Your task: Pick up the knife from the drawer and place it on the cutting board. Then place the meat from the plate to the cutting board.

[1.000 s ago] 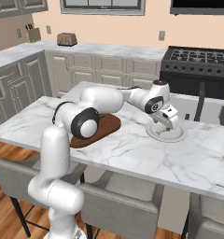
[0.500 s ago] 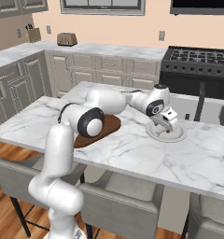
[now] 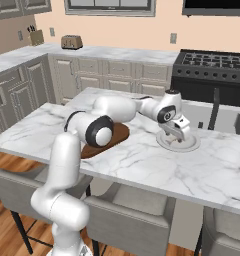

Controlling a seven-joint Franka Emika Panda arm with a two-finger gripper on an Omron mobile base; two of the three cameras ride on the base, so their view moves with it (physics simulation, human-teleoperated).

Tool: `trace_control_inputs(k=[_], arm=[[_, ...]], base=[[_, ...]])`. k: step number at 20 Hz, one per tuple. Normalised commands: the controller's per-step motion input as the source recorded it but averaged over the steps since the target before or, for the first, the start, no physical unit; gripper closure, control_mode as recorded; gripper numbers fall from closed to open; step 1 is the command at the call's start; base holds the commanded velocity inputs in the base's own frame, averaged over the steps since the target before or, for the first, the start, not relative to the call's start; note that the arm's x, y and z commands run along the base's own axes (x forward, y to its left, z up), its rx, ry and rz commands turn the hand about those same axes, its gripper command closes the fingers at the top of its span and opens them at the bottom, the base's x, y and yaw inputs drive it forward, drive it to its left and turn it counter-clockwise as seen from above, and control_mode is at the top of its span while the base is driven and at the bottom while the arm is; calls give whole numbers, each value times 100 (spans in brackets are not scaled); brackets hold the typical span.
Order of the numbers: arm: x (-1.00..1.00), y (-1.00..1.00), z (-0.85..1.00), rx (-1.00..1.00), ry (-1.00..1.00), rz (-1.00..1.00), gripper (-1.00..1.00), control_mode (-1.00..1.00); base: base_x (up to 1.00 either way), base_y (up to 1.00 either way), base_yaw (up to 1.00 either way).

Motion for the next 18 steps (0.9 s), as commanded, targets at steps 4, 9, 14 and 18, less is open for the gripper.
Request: trace_control_inputs(k=[4,9,14,18], arm=[[-5,22,-14,1,0,0,100,-100],[-25,18,4,0,0,0,100,-100],[-10,-6,66,4,-5,0,100,-100],[-20,0,84,0,-2,5,100,-100]], base=[[0,0,0],[0,0,0],[0,0,0],[0,0,0]])
